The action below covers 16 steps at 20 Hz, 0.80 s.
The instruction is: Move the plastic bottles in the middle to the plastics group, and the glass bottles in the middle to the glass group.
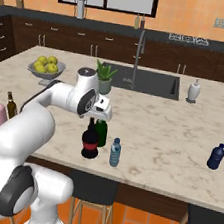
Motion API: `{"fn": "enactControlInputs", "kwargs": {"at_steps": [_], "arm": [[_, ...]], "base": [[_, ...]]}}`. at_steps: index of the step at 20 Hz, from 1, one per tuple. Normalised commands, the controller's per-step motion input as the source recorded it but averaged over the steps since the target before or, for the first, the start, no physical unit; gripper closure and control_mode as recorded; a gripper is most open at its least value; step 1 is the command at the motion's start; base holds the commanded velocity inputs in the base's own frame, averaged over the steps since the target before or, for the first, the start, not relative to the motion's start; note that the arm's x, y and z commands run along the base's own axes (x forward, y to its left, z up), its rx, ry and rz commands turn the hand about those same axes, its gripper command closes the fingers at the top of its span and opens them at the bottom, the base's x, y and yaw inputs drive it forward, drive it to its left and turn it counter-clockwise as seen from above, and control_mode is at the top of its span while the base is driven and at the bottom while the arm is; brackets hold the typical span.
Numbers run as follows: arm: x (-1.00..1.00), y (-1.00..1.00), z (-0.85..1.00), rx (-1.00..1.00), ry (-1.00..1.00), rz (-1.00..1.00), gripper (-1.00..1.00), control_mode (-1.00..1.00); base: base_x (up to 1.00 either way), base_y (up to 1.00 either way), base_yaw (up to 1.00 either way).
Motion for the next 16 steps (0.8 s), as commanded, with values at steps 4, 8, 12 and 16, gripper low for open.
{"fn": "enactControlInputs", "kwargs": {"at_steps": [4,8,12,16], "arm": [[0.18,-0.01,-0.15,0.0,0.0,0.0,-1.0,-1.0],[0.02,-0.04,-0.11,0.0,0.0,0.0,-1.0,-1.0],[0.0,-0.03,-0.13,0.0,0.0,0.0,-1.0,-1.0],[0.0,-0.01,-0.1,0.0,-0.06,0.0,-1.0,-1.0]], "base": [[0.0,0.0,0.0],[0.0,0.0,0.0],[0.0,0.0,0.0],[0.0,0.0,0.0]]}}
